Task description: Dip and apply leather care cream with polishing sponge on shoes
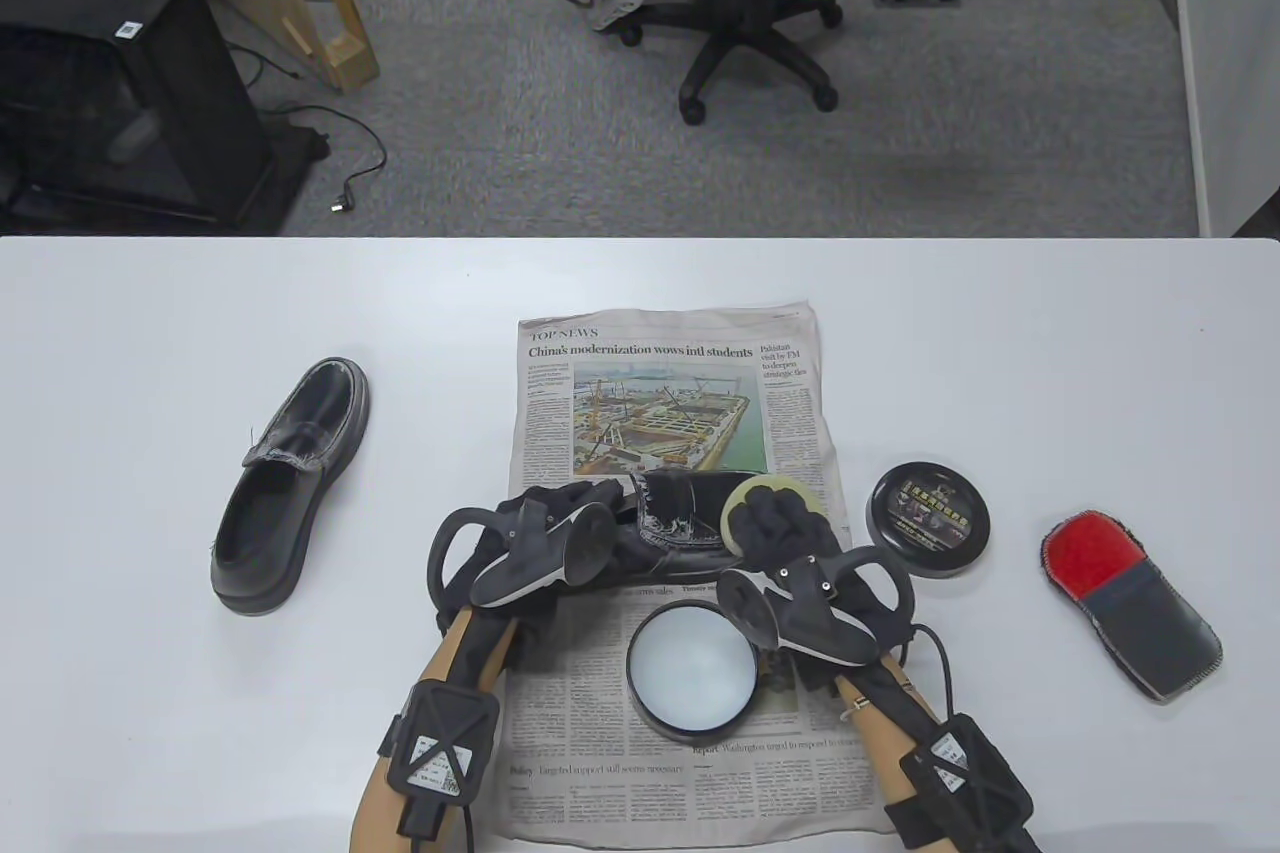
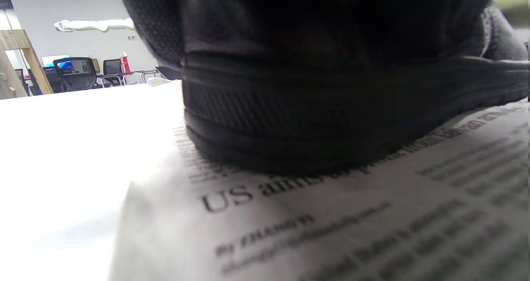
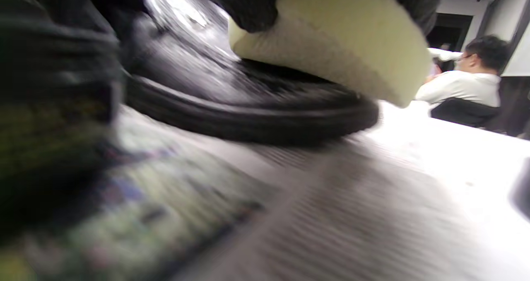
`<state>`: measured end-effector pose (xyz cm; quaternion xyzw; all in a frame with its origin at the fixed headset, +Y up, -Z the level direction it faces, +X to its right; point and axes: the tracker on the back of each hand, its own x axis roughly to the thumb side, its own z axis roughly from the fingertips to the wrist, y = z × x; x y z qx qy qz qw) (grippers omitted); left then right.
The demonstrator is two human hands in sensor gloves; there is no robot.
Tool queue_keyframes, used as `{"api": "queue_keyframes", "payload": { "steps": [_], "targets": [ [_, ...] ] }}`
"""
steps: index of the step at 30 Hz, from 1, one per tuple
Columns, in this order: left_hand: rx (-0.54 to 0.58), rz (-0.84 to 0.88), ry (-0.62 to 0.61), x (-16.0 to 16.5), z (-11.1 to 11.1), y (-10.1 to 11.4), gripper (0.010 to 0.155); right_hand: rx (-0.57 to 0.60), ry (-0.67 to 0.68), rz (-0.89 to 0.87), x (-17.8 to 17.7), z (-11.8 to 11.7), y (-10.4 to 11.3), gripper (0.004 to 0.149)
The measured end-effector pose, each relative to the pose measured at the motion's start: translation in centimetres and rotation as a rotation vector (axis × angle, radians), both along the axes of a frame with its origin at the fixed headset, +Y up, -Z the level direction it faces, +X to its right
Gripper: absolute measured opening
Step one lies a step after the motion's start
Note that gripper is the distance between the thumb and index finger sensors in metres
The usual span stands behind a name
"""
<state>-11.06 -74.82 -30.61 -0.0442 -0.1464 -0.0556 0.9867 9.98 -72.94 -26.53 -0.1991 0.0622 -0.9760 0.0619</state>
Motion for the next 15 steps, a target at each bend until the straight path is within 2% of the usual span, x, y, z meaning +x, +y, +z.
{"api": "queue_keyframes", "payload": {
  "steps": [4, 8, 12, 15],
  "targets": [
    [-0.013, 0.012, -0.001, -0.1, -0.1, 0.0, 0.082, -0.008, -0.059, -0.065, -1.1, -2.7, 0.5, 0.042],
    [-0.008, 0.030, 0.004, -0.4, 0.0, -0.1, 0.083, -0.006, -0.220, -0.024, 0.7, -5.3, -0.6, 0.042],
    [-0.002, 0.017, 0.023, -0.3, 0.0, 0.0, 0.083, -0.040, -0.259, 0.021, 2.8, -5.1, -0.7, 0.042],
    [0.000, -0.001, 0.024, -0.1, 0.0, 0.0, 0.083, 0.001, -0.203, 0.069, 3.3, -3.2, -0.9, 0.044]
  ]
}}
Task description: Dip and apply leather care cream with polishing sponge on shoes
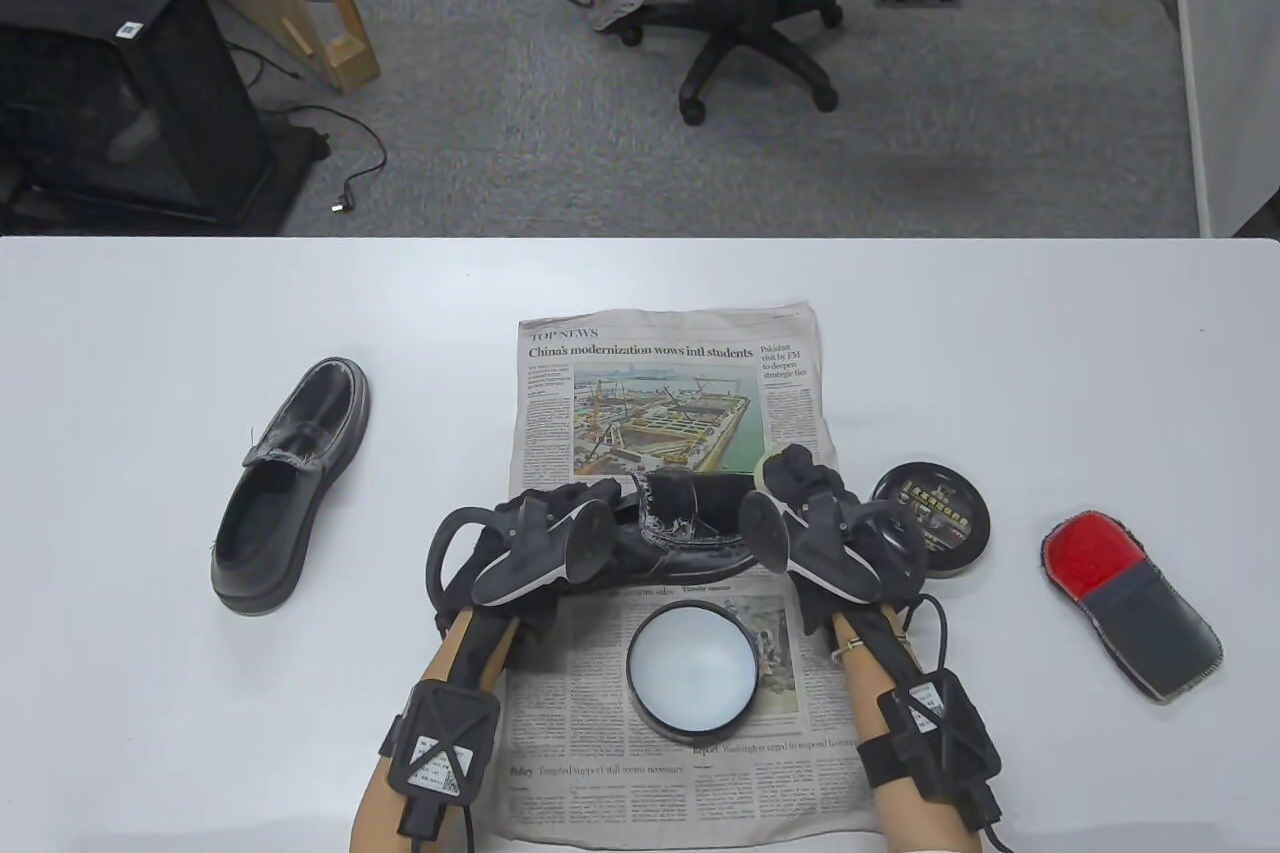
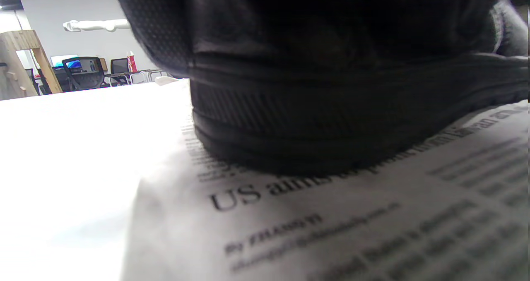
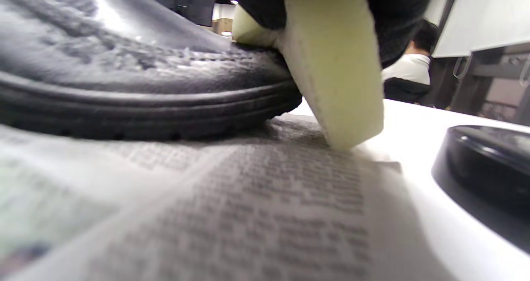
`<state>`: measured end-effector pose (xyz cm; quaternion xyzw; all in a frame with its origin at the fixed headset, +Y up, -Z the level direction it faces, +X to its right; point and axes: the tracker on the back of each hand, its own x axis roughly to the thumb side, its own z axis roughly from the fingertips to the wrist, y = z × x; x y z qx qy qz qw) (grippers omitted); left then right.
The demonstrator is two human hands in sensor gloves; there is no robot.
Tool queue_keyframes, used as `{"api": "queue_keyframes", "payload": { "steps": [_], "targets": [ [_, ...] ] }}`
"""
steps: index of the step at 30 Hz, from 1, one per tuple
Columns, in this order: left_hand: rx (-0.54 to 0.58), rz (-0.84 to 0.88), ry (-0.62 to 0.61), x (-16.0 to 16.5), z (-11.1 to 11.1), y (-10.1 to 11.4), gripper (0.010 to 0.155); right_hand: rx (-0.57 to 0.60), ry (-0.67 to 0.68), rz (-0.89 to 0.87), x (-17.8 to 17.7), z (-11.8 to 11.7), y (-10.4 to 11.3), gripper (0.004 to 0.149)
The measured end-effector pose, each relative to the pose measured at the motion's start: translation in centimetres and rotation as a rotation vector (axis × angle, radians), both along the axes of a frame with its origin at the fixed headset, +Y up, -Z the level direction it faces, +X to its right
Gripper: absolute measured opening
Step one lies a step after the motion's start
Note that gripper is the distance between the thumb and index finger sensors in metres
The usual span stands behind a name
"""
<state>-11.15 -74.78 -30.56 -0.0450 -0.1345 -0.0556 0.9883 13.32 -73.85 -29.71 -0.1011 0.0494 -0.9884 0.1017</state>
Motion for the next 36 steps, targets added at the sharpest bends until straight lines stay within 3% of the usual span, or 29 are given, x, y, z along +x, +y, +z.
{"api": "queue_keyframes", "payload": {
  "steps": [4, 7, 10, 13, 18, 24, 28, 31, 36],
  "targets": [
    [-0.011, 0.000, -0.006, 0.1, 0.0, 0.0, 0.083, 0.095, 0.113, 0.150, -1.6, 2.9, -0.3, 0.044],
    [-0.022, 0.032, -0.015, -0.1, -0.2, -0.1, 0.083, 0.132, 0.170, 0.172, -3.2, 3.4, 0.1, 0.043],
    [-0.025, 0.028, -0.019, -0.1, -0.2, -0.1, 0.083, 0.129, 0.190, 0.066, -4.4, 2.3, 0.9, 0.041],
    [-0.021, 0.048, -0.015, -0.4, -0.2, -0.2, 0.083, 0.073, 0.097, -0.036, -3.9, -0.3, 1.2, 0.041],
    [-0.012, 0.045, 0.001, -0.4, -0.1, -0.2, 0.084, 0.069, -0.003, 0.030, -1.8, -1.3, 0.7, 0.040],
    [-0.008, 0.027, 0.012, -0.2, 0.0, -0.1, 0.084, 0.137, 0.088, 0.110, -0.9, 2.2, 0.3, 0.039],
    [-0.012, 0.029, -0.005, -0.2, -0.1, -0.1, 0.083, 0.167, 0.205, 0.094, -2.6, 4.4, 0.1, 0.040],
    [-0.034, 0.056, -0.017, -0.4, -0.2, -0.2, 0.084, 0.183, 0.196, 0.076, -3.5, 3.7, 0.4, 0.041],
    [-0.035, 0.060, -0.016, -0.5, -0.3, -0.3, 0.085, 0.165, 0.075, 0.068, -3.5, 0.4, 0.6, 0.040]
  ]
}}
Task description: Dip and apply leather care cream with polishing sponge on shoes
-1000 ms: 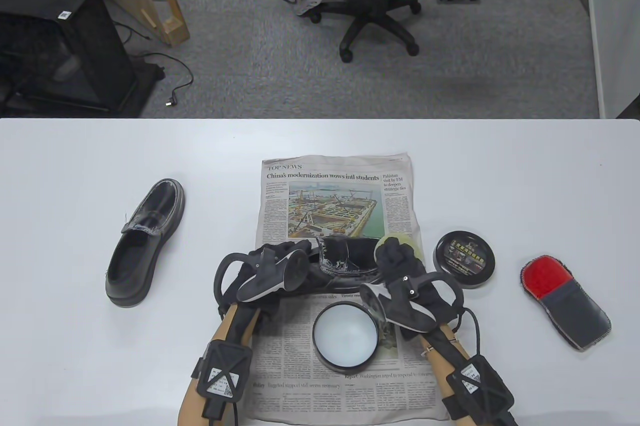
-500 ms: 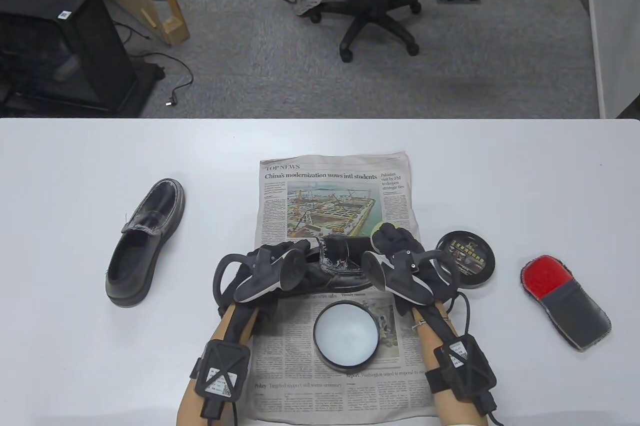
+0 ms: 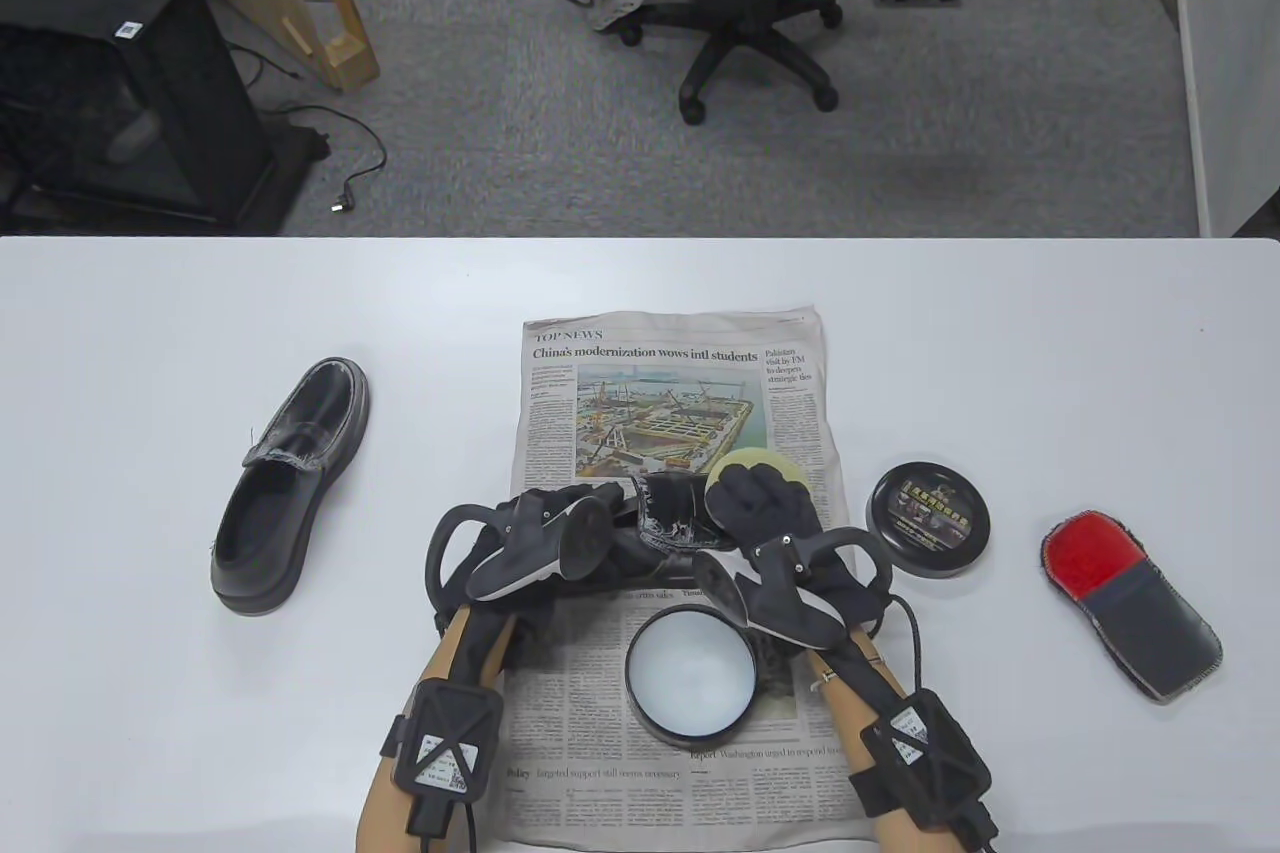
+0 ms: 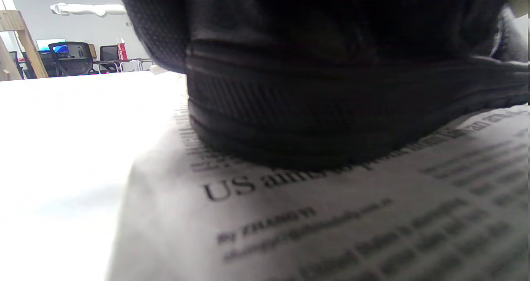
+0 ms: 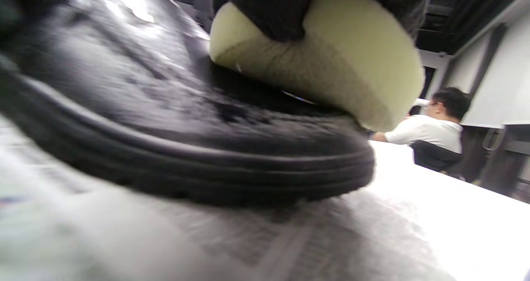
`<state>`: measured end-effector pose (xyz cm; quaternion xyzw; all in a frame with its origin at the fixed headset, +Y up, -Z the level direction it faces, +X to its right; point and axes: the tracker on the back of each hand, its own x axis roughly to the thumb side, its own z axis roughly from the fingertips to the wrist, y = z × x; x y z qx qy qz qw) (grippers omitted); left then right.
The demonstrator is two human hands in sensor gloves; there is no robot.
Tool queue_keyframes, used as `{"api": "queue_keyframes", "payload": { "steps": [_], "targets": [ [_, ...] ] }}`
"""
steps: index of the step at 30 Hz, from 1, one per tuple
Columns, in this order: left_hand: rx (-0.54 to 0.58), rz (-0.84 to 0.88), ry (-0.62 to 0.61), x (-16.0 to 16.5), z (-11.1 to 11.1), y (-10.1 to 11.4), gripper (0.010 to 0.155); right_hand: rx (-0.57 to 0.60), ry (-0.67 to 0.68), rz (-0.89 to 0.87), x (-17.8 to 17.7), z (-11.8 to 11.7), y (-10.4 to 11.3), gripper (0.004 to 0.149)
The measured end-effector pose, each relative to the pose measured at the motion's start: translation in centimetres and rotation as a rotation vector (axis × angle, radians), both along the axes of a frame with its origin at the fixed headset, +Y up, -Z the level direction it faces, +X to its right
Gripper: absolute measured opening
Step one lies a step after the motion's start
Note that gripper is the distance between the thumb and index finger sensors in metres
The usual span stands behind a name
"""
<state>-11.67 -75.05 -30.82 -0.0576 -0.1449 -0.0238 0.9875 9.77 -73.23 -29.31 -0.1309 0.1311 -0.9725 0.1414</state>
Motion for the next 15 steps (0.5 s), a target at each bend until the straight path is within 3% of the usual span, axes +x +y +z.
{"api": "queue_keyframes", "payload": {
  "steps": [5, 9, 15],
  "targets": [
    [0.010, -0.002, 0.016, 0.0, 0.1, 0.0, 0.086, -0.042, -0.079, 0.021, 2.3, -0.5, -0.3, 0.039],
    [0.015, -0.009, 0.021, 0.1, 0.1, 0.1, 0.086, -0.021, -0.022, 0.090, 3.0, 2.0, -0.7, 0.040],
    [0.007, -0.005, 0.001, 0.1, 0.1, 0.0, 0.085, -0.014, 0.118, 0.082, 0.9, 4.8, -0.3, 0.041]
  ]
}}
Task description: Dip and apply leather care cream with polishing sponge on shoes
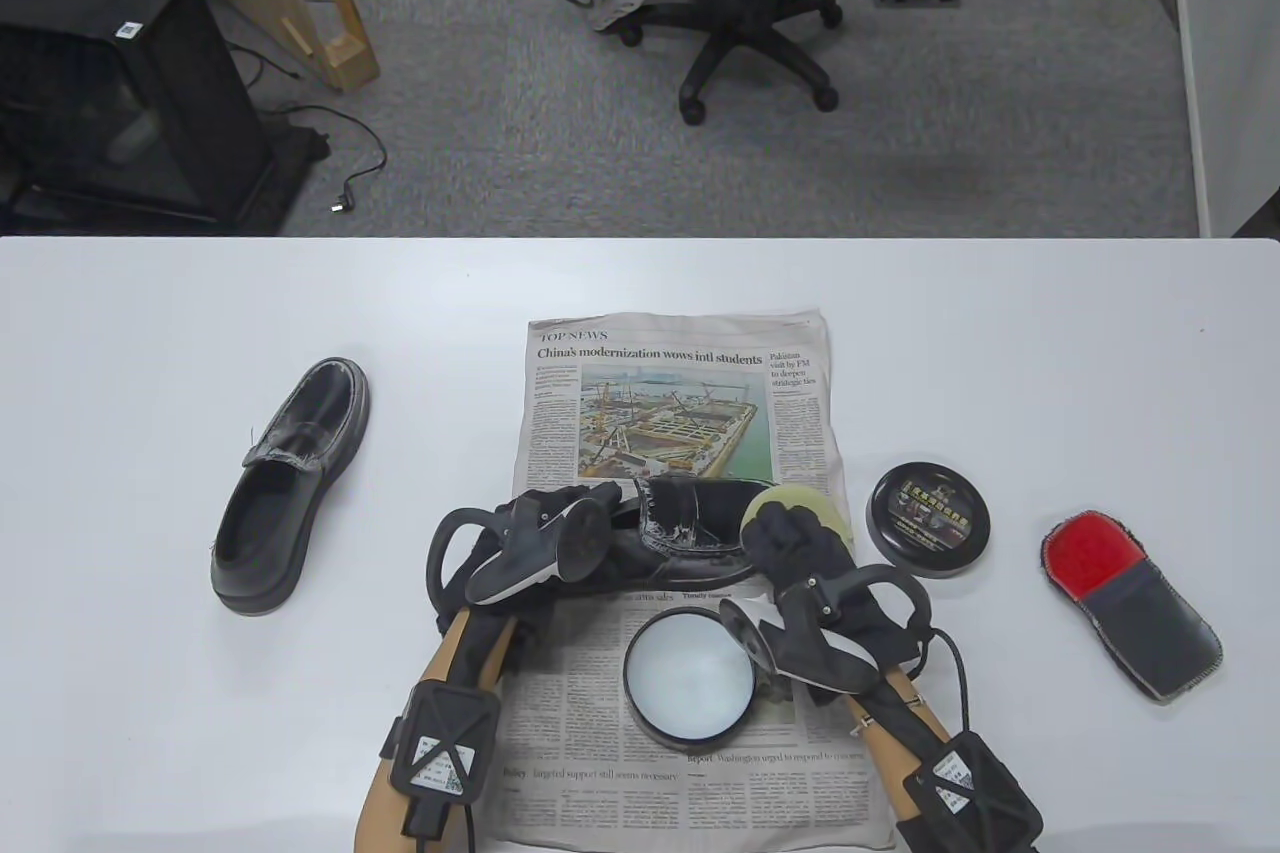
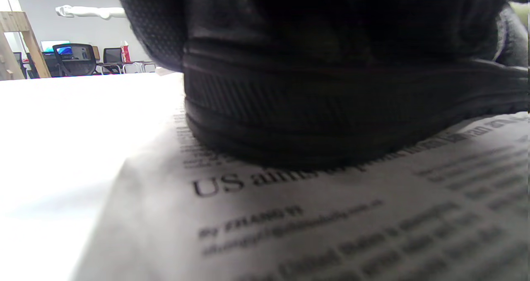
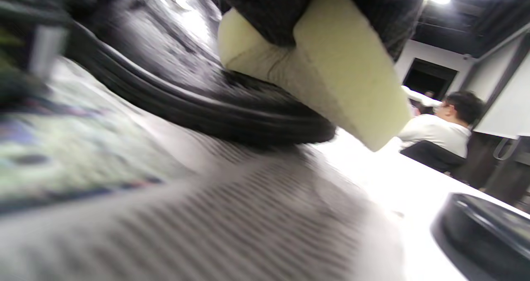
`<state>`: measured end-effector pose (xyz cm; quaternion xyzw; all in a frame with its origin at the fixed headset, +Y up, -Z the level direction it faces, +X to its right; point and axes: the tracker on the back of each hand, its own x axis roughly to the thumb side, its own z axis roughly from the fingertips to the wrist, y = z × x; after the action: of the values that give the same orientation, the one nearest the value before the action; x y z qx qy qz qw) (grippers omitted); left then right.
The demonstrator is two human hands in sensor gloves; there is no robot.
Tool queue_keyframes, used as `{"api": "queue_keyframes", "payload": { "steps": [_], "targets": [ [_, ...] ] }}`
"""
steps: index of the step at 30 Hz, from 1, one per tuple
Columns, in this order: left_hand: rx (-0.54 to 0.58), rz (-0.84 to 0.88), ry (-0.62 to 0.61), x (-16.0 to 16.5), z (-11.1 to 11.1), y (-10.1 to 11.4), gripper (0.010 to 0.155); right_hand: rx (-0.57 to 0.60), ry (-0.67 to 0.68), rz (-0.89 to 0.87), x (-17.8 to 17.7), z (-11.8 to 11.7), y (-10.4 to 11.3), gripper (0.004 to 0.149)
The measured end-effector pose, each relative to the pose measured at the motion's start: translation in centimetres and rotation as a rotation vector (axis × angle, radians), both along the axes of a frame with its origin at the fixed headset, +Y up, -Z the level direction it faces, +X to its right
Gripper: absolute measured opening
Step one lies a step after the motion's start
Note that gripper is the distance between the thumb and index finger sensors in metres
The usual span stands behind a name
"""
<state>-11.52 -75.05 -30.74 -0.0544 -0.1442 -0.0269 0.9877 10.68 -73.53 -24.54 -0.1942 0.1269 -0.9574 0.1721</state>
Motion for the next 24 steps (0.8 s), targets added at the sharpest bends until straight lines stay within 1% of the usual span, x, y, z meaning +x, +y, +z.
{"api": "queue_keyframes", "payload": {
  "steps": [2, 4, 7, 9, 11, 15, 18, 20, 22, 24],
  "targets": [
    [-0.007, -0.009, -0.006, 0.1, 0.0, 0.0, 0.085, 0.003, 0.028, -0.059, -1.3, -0.3, 0.4, 0.041],
    [-0.007, -0.002, -0.009, 0.0, 0.0, 0.0, 0.086, 0.007, 0.014, -0.080, -2.1, -1.5, 0.8, 0.041],
    [-0.005, 0.022, -0.014, -0.2, 0.0, -0.1, 0.087, -0.017, -0.061, -0.110, -2.3, -3.8, 0.9, 0.042],
    [-0.007, 0.035, -0.018, -0.4, 0.1, -0.2, 0.090, -0.034, -0.144, -0.089, -1.7, -5.3, 0.6, 0.043],
    [-0.004, 0.029, -0.017, -0.4, 0.1, -0.2, 0.091, -0.033, -0.198, -0.070, -0.6, -5.9, 0.0, 0.044],
    [0.007, 0.015, -0.010, -0.2, 0.2, -0.1, 0.090, -0.027, -0.212, -0.023, 1.3, -5.0, -0.5, 0.046],
    [0.008, 0.013, -0.011, -0.2, 0.2, -0.1, 0.089, -0.032, -0.175, -0.003, 2.1, -3.2, -0.5, 0.046],
    [0.001, 0.001, -0.017, 0.0, 0.2, -0.1, 0.088, -0.018, -0.140, 0.017, 2.0, -2.1, -0.4, 0.045],
    [-0.007, 0.002, -0.022, 0.0, 0.3, 0.0, 0.087, 0.005, -0.085, 0.045, 1.2, -0.7, -0.2, 0.044],
    [-0.011, 0.007, -0.027, 0.0, 0.2, -0.1, 0.085, 0.011, -0.032, 0.044, 0.2, 0.1, 0.3, 0.043]
  ]
}}
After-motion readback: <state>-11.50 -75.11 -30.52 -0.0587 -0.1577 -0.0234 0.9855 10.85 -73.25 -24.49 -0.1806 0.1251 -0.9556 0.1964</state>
